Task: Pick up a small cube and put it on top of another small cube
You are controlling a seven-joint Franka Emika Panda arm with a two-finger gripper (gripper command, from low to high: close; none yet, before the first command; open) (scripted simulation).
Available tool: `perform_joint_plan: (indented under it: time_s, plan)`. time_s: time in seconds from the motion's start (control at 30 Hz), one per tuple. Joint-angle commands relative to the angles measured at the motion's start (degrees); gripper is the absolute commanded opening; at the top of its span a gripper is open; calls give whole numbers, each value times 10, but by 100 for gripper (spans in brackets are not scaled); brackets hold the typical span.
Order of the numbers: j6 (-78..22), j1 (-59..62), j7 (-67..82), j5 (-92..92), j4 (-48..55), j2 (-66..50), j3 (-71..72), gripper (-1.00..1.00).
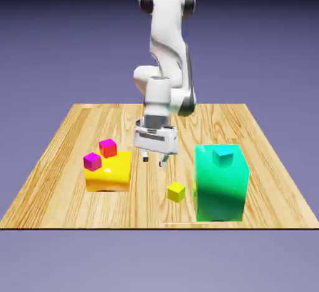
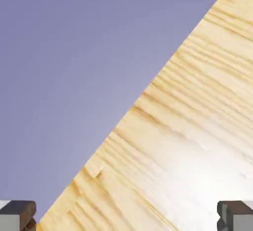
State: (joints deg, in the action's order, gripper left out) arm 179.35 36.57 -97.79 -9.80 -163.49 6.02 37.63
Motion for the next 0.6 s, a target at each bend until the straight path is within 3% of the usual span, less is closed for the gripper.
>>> perform_joint_plan:
  time_s: [0.0,0.57]
  plan:
    - [2,17,-25,-4,-1,-12,17,0]
    - [43,302,-449,-79,-20,-216,305,0]
